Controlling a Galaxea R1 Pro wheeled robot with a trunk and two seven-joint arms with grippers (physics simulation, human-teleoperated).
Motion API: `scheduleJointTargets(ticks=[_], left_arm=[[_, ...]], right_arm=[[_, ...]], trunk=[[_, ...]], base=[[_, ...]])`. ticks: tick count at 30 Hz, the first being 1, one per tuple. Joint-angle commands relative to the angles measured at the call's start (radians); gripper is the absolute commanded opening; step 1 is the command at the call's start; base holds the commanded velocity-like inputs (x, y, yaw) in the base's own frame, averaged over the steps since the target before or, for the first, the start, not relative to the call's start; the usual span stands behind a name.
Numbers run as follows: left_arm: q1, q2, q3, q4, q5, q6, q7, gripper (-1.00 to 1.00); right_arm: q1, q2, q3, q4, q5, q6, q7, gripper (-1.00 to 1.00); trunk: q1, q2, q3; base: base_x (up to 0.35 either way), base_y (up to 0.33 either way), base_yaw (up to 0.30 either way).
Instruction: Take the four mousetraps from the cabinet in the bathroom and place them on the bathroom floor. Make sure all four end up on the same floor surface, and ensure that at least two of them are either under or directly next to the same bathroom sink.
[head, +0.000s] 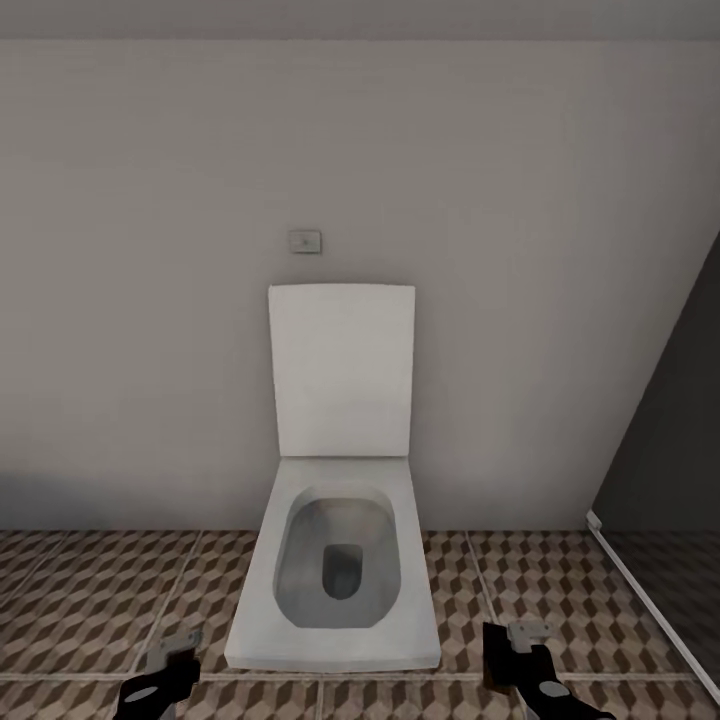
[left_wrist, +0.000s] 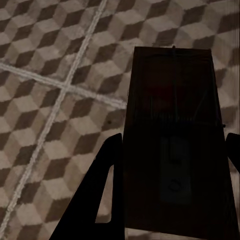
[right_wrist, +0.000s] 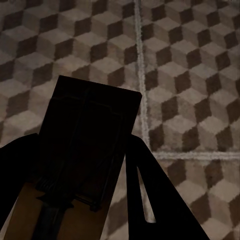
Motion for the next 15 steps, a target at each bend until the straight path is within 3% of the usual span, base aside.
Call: scheduleJointTargets(ticks=[1, 8, 15], left_arm=[[0.0, 0.002, -0.008, -0.01, 0.004, 0.006, 0.01, -1.0], [-0.003, 0.032, -0.008, -0.084, -0.001, 0.003, 0.008, -1.0], [-0.003, 0.034, -0.008, -0.082, -0.004, 0.0, 0.008, -1.0]], right_arm=[[-0.001, 0.0, -0.006, 0.0, 0.011, -0.003, -0.005, -1.0], [-0.002, 0.002, -0.004, -0.018, 0.011, -0.002, -0.002, -1.0], [-0.002, 0.002, -0.002, -0.014, 0.013, 0.005, -0.012, -1.0]], trunk=[[0.0, 0.0, -0.001], [0.0, 0.0, -0.001], [0.0, -0.001, -0.005]], base=[[0.0, 0.0, 0.0], [0.0, 0.0, 0.0], [0.0, 0.0, 0.0]])
